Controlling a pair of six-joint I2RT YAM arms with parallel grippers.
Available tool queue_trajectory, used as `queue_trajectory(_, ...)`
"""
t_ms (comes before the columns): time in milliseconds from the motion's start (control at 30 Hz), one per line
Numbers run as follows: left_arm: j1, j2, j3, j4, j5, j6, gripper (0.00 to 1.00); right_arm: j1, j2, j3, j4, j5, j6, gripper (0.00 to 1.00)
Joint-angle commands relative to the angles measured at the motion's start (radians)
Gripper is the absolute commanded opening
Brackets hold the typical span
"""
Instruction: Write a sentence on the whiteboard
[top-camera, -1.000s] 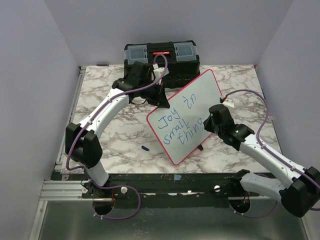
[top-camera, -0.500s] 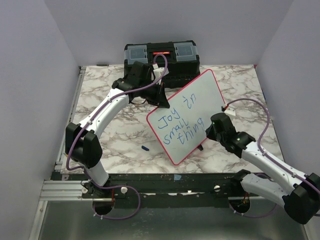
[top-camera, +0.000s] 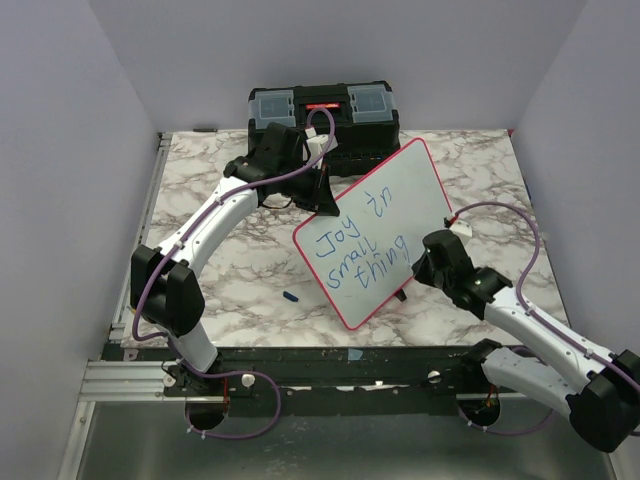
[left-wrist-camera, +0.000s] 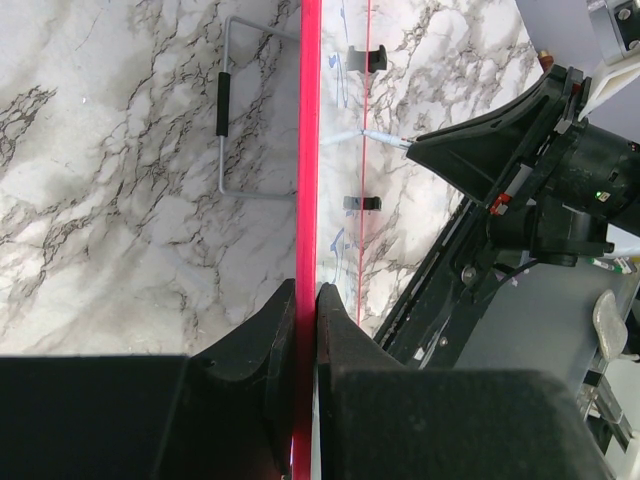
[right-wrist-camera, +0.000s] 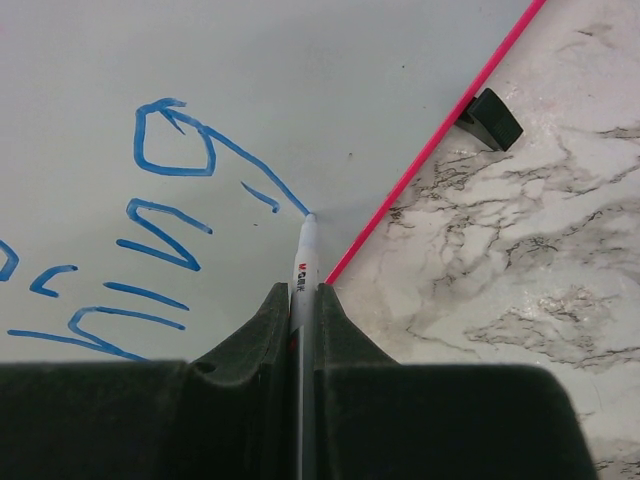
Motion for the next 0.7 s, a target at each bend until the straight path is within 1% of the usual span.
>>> queue_trajectory(0, -0.009, -0.022, -0.009, 0.006, -0.034, 0.058, 0.0, 0.006, 0.025, 0.023, 0.047, -0.114, 0.025, 0.01)
queue_trajectory(500, -0.009, -0.03, -0.011, 0.006, -0.035, 0.058, 0.0, 0.006, 0.069, 0.148, 0.045, -0.069, -0.01, 0.01)
queue_trajectory(667, -0.009, -0.029, -0.01, 0.008, -0.035, 0.058, 0.0, 0.006, 0.052, 0.202, -0.004, -0.043, -0.025, 0.01)
